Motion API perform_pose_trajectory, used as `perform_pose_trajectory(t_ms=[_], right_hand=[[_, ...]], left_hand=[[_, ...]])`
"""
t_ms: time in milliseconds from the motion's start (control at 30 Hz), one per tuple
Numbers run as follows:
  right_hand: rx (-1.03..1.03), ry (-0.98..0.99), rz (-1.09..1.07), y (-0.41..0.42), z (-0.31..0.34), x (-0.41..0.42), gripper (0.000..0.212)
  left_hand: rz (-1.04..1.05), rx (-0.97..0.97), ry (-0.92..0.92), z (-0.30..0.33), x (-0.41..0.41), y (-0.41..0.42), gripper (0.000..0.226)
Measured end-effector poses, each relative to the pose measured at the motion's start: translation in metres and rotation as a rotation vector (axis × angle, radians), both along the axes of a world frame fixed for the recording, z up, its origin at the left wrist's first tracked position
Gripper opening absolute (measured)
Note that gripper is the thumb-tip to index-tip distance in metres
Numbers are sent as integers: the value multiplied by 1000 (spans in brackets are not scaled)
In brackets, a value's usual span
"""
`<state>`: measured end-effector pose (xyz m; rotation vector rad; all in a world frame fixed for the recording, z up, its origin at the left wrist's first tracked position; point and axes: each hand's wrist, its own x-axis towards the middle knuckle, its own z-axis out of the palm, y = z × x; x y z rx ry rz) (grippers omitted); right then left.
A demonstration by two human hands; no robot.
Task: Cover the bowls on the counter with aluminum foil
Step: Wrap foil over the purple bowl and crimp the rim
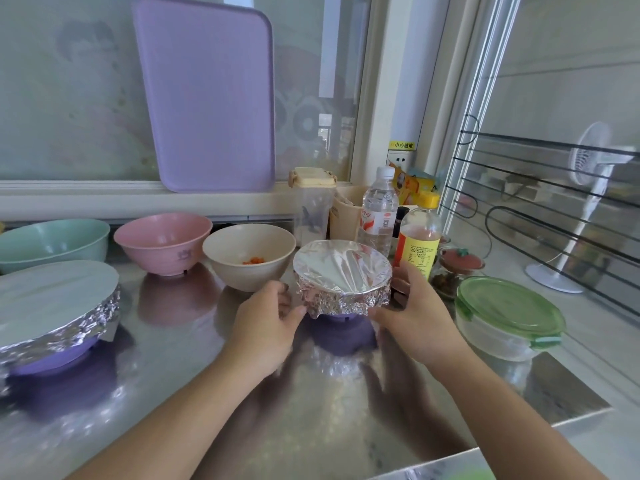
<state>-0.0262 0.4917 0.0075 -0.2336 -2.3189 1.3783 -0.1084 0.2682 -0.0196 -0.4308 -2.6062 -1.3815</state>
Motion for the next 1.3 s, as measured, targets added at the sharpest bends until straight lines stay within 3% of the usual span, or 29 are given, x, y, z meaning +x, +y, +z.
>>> perform_pose_trajectory(t_ms=[133, 267, 467, 600, 667, 800, 1000, 1133, 1233, 1300], right_hand=[[25, 46, -260, -1, -5, 4, 44], [-107, 27, -199, -6, -5, 1, 23], [-220, -33, -163, -10, -10, -4, 21], [-245, 6, -200, -6, -4, 0, 25], [-301, 58, -165, 1, 5, 2, 39], [-271, -28, 221, 5, 19, -3, 68], [-262, -72, 312, 2, 20, -18, 98], [-195, -72, 344, 6, 18, -20, 75], [-56, -66, 299, 10, 17, -18, 86], [35, -37, 283, 13, 15, -15, 81]], left_hand=[[128, 58, 44, 12, 15, 2, 16], [33, 160, -66, 20, 25, 16, 14], [-23, 184, -192, 14, 26, 26, 16], [97, 216, -131, 15, 24, 21, 18], [157, 289, -90, 22, 20, 17, 25], [-60, 238, -107, 35, 14, 22, 77], [-250, 254, -165, 28, -3, 35, 93], [-279, 226, -86, 16, -9, 34, 105], [-285, 230, -52, 16, -6, 31, 107], [-275, 214, -18, 15, -4, 27, 103]])
